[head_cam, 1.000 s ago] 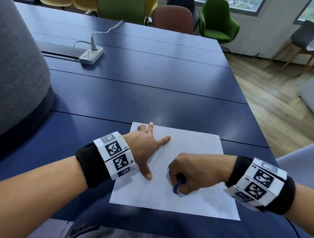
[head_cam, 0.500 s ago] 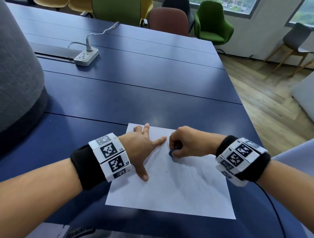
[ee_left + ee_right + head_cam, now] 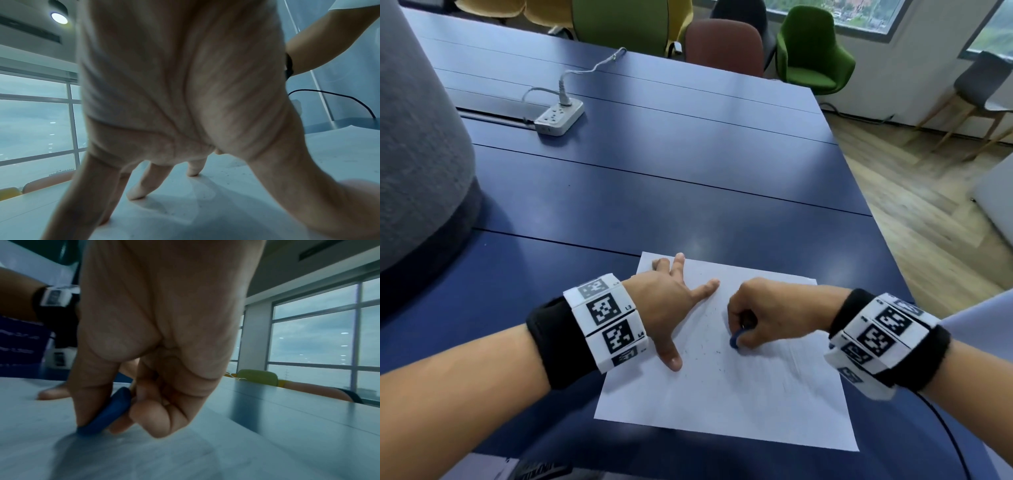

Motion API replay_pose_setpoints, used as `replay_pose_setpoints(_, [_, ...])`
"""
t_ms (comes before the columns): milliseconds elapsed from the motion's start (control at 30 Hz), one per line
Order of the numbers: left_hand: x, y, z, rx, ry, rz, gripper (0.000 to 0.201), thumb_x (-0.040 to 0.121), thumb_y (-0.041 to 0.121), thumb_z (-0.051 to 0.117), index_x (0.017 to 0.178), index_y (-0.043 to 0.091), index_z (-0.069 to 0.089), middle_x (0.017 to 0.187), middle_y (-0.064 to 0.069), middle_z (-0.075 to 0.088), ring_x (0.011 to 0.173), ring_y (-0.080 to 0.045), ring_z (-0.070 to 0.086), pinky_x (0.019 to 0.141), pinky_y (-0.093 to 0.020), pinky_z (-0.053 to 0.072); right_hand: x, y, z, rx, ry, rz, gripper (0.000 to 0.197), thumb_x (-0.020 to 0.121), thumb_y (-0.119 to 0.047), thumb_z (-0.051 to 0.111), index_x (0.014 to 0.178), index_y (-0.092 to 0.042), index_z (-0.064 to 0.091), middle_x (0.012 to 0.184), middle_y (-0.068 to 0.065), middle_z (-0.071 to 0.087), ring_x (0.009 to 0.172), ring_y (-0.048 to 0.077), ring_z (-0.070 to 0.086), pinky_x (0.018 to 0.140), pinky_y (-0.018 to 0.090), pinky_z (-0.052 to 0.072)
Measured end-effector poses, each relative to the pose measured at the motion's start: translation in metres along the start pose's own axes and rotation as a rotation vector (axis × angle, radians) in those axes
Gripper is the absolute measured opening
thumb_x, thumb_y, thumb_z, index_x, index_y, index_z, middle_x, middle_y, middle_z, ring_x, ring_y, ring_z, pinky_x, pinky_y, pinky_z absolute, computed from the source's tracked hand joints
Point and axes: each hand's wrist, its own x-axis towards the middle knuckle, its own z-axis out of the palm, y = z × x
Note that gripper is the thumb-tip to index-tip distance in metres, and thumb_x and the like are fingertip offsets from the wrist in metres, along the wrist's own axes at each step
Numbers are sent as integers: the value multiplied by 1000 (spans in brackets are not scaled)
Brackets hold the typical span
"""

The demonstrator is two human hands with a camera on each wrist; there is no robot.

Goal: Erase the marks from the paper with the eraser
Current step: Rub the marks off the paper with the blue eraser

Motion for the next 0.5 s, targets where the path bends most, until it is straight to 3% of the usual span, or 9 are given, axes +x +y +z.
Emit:
replay_pose_setpoints(167, [-2,1,-1,-1,5,3,140,56,66,82,150,43,-19,158,-27,-15,143,-46,11,101,-47,41,19,22,-18,37,230,77,11,83,-26,72,80,-16,70,68,-8,62,56,6,52,55,19,43])
replay_pose_setpoints(300, [-3,2,-1,4,4,-8,140,57,65,82,150,42,-19,158,-27,-15,143,-46,12,100,-46,42,12,16,-9,48,95,43,10,81,-24,73,79,-15,70,60,-11,58,50,3,49,50,13,39])
replay_pose_setpoints(433, [-4,2,-3,2,7,-1,139,57,64,83,150,42,-19,158,-26,-15,144,-45,11,100,-46,42,21,31,-25,62,260,124,10,82,-26,73,78,-17,69,64,-11,59,54,3,51,54,18,40])
replay_pose_setpoints(500, [-4,3,-3,4,3,-4,139,58,64,82,150,42,-19,158,-26,-15,143,-45,11,99,-45,43,20,32,-22,76,253,123,11,82,-25,72,77,-17,68,64,-11,58,52,3,50,52,16,40])
